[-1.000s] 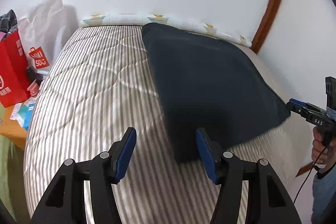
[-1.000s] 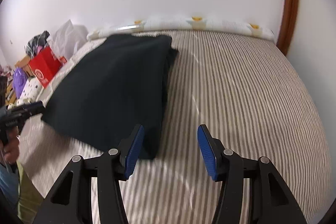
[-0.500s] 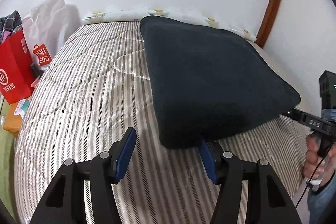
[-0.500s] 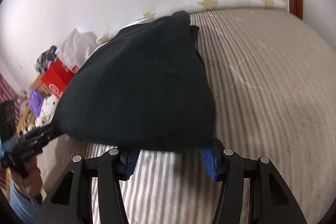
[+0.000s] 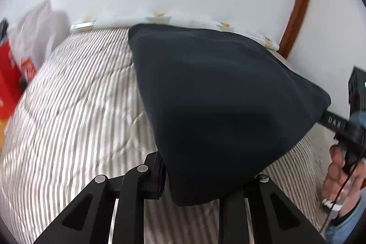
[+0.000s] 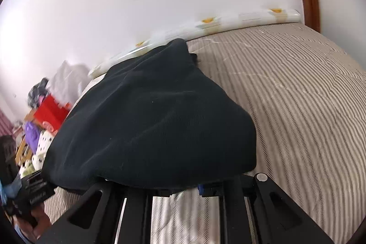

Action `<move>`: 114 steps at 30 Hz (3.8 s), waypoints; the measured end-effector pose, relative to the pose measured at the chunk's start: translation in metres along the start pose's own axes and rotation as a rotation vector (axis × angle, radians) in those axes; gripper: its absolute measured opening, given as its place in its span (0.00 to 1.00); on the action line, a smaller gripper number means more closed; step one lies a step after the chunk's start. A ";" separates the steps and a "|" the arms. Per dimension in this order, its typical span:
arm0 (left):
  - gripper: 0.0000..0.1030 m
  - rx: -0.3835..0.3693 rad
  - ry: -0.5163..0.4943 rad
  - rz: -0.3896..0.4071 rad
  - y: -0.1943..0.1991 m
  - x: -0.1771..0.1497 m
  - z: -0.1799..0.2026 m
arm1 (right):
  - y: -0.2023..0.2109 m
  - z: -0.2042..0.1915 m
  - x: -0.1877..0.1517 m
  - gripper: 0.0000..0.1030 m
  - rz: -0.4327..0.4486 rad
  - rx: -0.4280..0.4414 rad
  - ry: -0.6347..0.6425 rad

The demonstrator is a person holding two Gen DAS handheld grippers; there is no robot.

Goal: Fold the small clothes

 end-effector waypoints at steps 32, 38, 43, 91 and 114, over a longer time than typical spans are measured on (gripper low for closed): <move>0.41 -0.013 0.002 0.010 0.033 0.020 0.002 | 0.026 -0.021 -0.009 0.26 -0.027 -0.196 0.199; 0.43 -0.015 0.007 -0.048 0.019 0.021 -0.003 | 0.028 -0.017 0.015 0.47 0.026 -0.197 0.198; 0.43 -0.007 0.009 -0.027 0.018 0.036 -0.003 | -0.012 -0.010 0.043 0.47 -0.034 -0.132 0.125; 0.54 -0.007 0.039 -0.027 -0.024 0.079 -0.037 | -0.130 -0.029 0.156 0.07 -0.113 -0.129 0.147; 0.57 0.003 0.071 -0.123 0.039 0.025 -0.006 | 0.018 -0.019 0.028 0.45 -0.148 -0.266 0.242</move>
Point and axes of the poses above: each gripper's, at about its wrist camera, not at the fingertips, and y roughly against the way its jaws point, z to its right, x to its top, the point moved 2 cm from there along -y, roughly the way its jaws point, and after that the axes turned 5 degrees about -x, right-handed, at the moved point
